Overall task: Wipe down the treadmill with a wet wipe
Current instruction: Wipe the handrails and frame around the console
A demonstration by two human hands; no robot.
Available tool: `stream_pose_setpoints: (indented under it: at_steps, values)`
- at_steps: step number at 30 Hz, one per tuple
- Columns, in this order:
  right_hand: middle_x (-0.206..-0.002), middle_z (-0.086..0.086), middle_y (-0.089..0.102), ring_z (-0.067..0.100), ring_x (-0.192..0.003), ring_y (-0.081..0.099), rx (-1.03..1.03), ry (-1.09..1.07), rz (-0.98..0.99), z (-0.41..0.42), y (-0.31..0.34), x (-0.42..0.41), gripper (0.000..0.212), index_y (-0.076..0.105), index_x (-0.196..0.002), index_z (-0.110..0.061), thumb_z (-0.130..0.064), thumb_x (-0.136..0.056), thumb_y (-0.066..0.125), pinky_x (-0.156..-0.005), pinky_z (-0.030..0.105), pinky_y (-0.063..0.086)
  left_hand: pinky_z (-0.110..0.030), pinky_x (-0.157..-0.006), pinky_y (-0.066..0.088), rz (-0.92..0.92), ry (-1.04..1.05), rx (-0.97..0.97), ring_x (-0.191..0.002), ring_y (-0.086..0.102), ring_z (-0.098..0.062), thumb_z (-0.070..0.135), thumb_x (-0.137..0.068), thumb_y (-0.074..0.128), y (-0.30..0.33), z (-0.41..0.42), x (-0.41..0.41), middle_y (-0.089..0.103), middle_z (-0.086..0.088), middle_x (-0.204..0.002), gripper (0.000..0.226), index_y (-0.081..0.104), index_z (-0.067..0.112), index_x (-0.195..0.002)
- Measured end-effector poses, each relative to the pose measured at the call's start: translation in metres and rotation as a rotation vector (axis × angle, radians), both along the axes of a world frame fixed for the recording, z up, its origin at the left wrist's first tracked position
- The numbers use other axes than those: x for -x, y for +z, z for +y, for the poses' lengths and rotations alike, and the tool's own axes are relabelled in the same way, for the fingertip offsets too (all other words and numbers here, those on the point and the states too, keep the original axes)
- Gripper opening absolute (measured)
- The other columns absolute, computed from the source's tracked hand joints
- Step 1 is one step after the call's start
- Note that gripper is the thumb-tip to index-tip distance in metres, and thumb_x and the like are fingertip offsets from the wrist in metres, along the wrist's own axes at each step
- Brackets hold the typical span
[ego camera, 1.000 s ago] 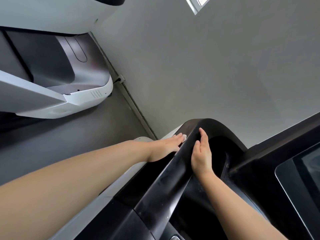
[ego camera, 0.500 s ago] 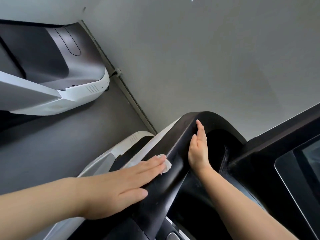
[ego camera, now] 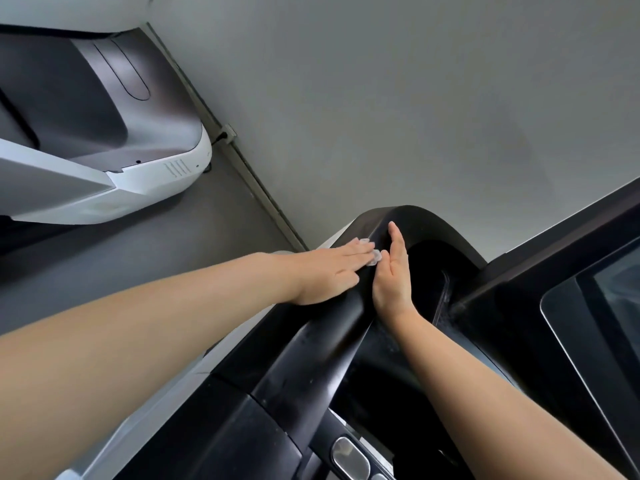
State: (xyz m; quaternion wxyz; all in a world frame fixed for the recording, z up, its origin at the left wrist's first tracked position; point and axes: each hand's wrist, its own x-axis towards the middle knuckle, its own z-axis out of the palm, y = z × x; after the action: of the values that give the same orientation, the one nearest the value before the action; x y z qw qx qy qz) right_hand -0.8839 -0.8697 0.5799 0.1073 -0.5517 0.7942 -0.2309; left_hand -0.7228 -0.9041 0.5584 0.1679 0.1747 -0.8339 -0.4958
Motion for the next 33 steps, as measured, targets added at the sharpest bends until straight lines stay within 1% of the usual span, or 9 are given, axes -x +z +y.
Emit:
stream_pose_setpoints:
  at_steps: [5,9,12,15,19,22,27,30,33]
  values:
    - [-0.15,0.01,0.029,0.022,-0.141,0.022,0.016,0.019,0.025,0.0,0.003,-0.003,0.049,0.026,-0.146,-0.004,-0.003,-0.096,0.029,-0.117,0.032,0.012,-0.019,-0.116,0.003,0.136,-0.122,0.107,-0.14,-0.001,0.004,0.037,-0.081,0.015,0.004,0.052,-0.055,0.026,0.004,-0.149,0.072,0.044,0.003,-0.137]
    - [-0.152,0.009,0.029,0.022,-0.142,0.02,0.022,0.014,0.013,0.001,0.003,-0.004,0.05,0.025,-0.146,-0.006,0.002,-0.097,0.03,-0.118,0.035,0.009,-0.032,-0.101,0.043,0.206,-0.058,0.481,-0.128,0.044,-0.009,0.029,-0.081,0.038,-0.003,0.102,-0.109,0.059,0.005,-0.129,0.045,0.048,0.019,-0.123]
    - [-0.152,0.009,0.028,0.021,-0.143,0.02,0.025,0.016,0.02,0.0,0.002,-0.003,0.05,0.025,-0.146,-0.006,0.003,-0.097,0.029,-0.118,0.035,0.008,-0.026,-0.108,0.034,0.079,-0.124,0.477,-0.133,0.038,-0.002,0.036,-0.084,0.032,0.008,0.103,-0.12,0.051,0.01,-0.138,0.051,0.046,0.024,-0.131]
    - [-0.152,0.009,0.028,0.021,-0.143,0.019,0.024,0.02,0.028,0.001,0.002,-0.003,0.05,0.024,-0.146,-0.006,0.003,-0.097,0.029,-0.118,0.036,0.009,-0.006,-0.106,-0.017,0.013,-0.125,0.375,-0.14,-0.007,0.007,0.042,-0.082,0.002,0.017,0.084,-0.089,0.011,0.011,-0.158,0.073,0.023,0.022,-0.149]
    - [-0.151,0.01,0.03,0.021,-0.14,0.024,0.037,0.019,0.014,-0.001,0.001,-0.001,0.05,0.026,-0.145,-0.004,0.004,-0.097,0.03,-0.118,0.037,0.012,-0.021,-0.108,0.005,-0.148,-0.039,0.435,-0.137,0.02,-0.012,0.027,-0.078,0.001,0.029,0.037,-0.024,0.03,-0.002,-0.15,0.075,0.037,0.014,-0.142]
    - [-0.151,0.009,0.029,0.02,-0.14,0.024,0.017,-0.001,-0.021,-0.003,0.001,0.002,0.05,0.026,-0.146,-0.006,0.002,-0.097,0.029,-0.118,0.037,0.015,-0.029,-0.114,0.011,-0.188,-0.107,0.284,-0.142,0.017,-0.007,0.03,-0.087,0.006,0.028,0.012,-0.007,0.032,0.006,-0.152,0.064,0.043,0.024,-0.139]
    - [-0.152,0.009,0.027,0.02,-0.141,0.023,0.02,0.02,-0.005,-0.001,0.001,0.001,0.049,0.024,-0.146,-0.005,-0.003,-0.097,0.028,-0.115,0.025,0.012,-0.008,-0.106,-0.005,-0.098,-0.091,0.194,-0.143,0.007,-0.003,0.019,-0.099,0.016,0.02,0.024,-0.029,0.018,0.007,-0.157,0.05,0.036,0.019,-0.145]
    - [-0.152,0.01,0.028,0.02,-0.141,0.023,0.017,0.025,0.002,0.0,0.001,-0.001,0.063,0.025,-0.146,-0.003,-0.021,-0.086,0.024,-0.112,0.02,0.012,0.001,-0.099,-0.005,0.105,-0.075,0.201,-0.135,0.021,-0.006,0.033,-0.084,0.009,0.014,0.055,-0.053,0.039,-0.003,-0.148,0.07,0.051,0.005,-0.134]
    - [-0.151,0.011,0.029,0.021,-0.14,0.023,0.024,0.028,0.006,0.0,0.001,-0.001,0.068,0.026,-0.146,-0.003,-0.024,-0.081,0.023,-0.111,0.019,0.011,0.001,-0.101,-0.014,0.142,-0.127,0.232,-0.133,0.002,-0.002,0.038,-0.075,0.006,0.01,0.078,-0.073,0.04,0.0,-0.148,0.08,0.054,0.008,-0.131]
